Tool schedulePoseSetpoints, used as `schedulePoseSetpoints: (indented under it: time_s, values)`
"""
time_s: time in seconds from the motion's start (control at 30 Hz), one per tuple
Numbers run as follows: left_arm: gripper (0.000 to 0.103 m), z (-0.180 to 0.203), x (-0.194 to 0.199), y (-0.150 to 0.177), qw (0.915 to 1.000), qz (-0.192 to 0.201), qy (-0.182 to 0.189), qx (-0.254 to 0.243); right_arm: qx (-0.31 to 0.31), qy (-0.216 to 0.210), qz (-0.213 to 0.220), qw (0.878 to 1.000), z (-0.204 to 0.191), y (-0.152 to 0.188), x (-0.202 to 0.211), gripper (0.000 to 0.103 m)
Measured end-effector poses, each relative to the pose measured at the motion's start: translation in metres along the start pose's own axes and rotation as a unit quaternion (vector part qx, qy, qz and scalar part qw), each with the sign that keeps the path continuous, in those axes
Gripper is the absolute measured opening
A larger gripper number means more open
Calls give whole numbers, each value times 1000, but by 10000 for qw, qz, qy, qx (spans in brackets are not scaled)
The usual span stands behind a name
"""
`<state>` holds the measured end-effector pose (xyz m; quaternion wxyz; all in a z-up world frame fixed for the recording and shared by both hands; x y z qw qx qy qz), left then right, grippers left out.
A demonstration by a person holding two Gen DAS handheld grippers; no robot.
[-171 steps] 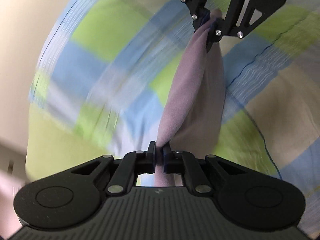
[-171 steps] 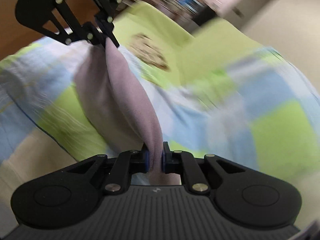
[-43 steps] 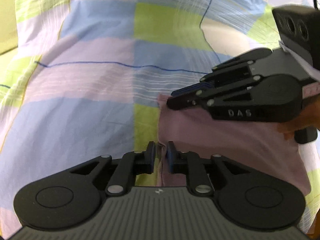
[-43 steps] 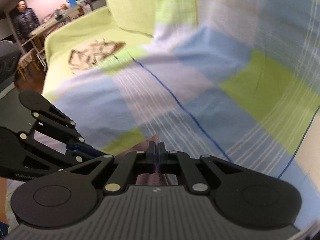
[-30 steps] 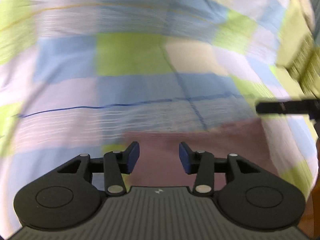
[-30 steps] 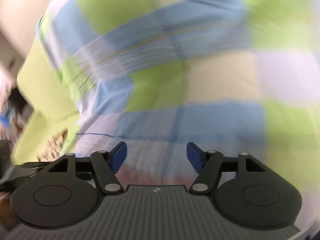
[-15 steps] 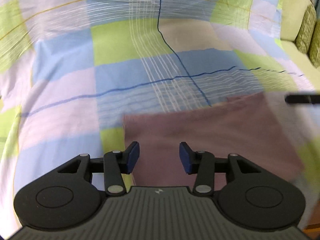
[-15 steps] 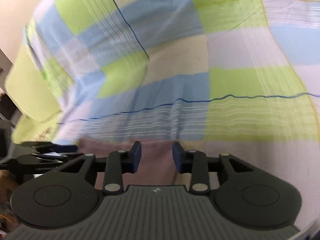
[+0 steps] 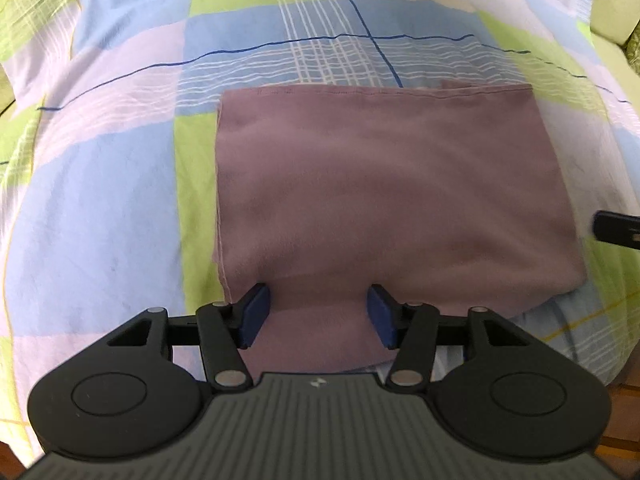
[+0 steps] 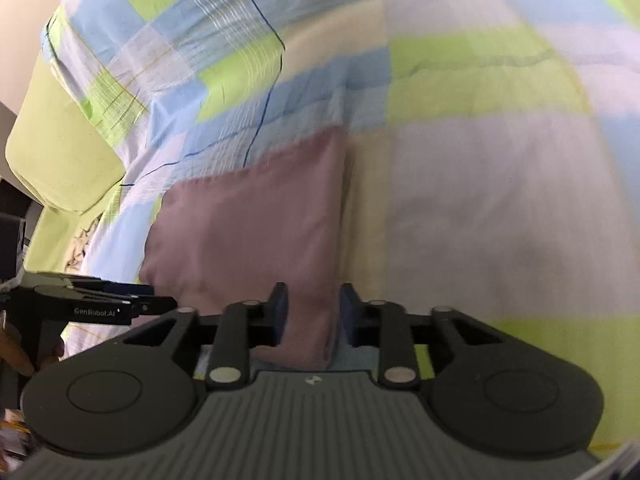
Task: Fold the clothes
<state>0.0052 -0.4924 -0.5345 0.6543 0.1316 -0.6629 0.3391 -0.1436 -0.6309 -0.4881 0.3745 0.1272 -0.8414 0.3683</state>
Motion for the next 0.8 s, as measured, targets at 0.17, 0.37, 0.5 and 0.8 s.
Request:
schedulePoseSetpoints:
  time_s: [0.17,0.37,0.5,0.8]
  values:
    - [66,-1,-5,0,9999,-66,-46,-119,117,94,-72,9999,-13,15,-8,29]
    - [69,-31,14,10,9999,24,-34,-118,421,1313,-180,9903,-7,24,0,36]
    - [69,-102,28,46,9966,-424,-68,709,1903,1142,-198,9749,-81,38,-32,49]
    - [72,-137,24,42,9785,-726,864,1724,4997,792,-257,8622,-230,75,-113,52]
Point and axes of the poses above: each gripper's, at about its wrist camera, not at the fingertips, and x roughly against the way its jaws point, z to its right, y to its underside, the point moved 10 cm from there along -x, roughly the way its jaws point, and after that the axes turned 5 degrees about x, right-handed, at the moved point
